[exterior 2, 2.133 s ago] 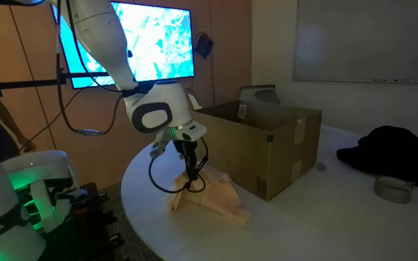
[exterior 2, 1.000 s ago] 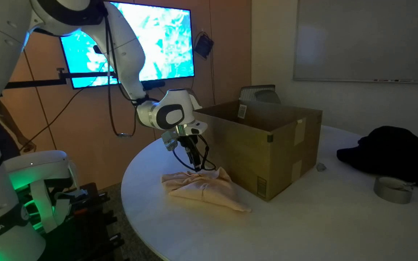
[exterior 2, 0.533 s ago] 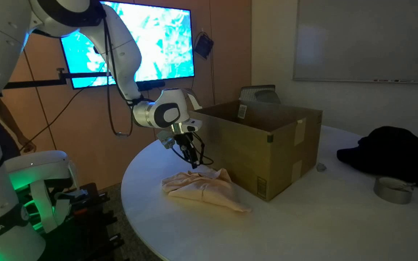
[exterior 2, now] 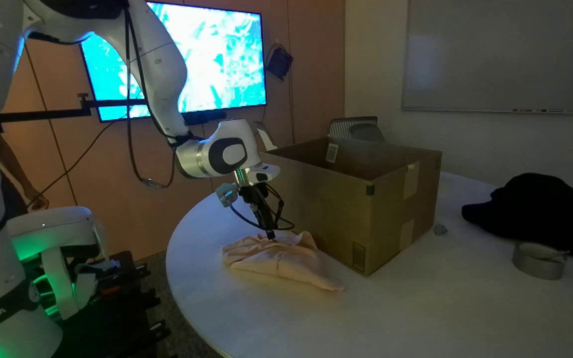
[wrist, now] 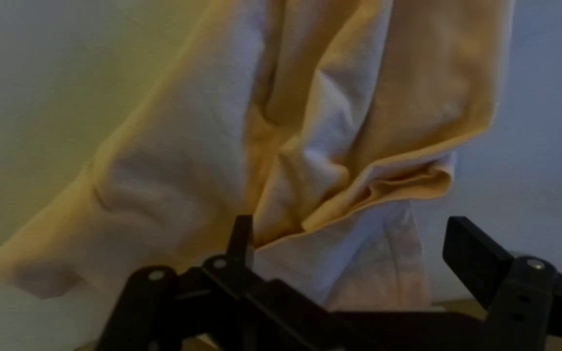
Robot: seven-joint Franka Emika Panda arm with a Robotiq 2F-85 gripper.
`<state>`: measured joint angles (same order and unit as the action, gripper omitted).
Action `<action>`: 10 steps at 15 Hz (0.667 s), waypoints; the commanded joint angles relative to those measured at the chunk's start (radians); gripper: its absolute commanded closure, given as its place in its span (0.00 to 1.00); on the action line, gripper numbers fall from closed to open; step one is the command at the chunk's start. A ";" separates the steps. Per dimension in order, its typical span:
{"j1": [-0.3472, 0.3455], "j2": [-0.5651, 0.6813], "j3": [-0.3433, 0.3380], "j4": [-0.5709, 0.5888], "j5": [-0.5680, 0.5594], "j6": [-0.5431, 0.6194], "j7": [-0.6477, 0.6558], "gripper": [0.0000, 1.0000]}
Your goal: Put the marker on the towel, fold the towel, and then put the folded towel in the box
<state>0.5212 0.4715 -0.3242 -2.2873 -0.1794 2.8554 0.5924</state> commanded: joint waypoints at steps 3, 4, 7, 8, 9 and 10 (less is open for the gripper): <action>-0.019 -0.078 -0.022 -0.090 -0.045 -0.049 0.095 0.00; -0.037 -0.066 -0.008 -0.090 -0.039 -0.052 0.096 0.00; -0.167 -0.001 0.092 -0.073 0.031 -0.020 0.012 0.00; -0.223 0.030 0.137 -0.058 0.070 -0.009 -0.024 0.00; -0.279 0.060 0.177 -0.042 0.114 0.002 -0.064 0.00; -0.314 0.089 0.201 -0.028 0.151 0.010 -0.086 0.00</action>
<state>0.3352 0.4769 -0.2178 -2.3657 -0.1265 2.8223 0.6007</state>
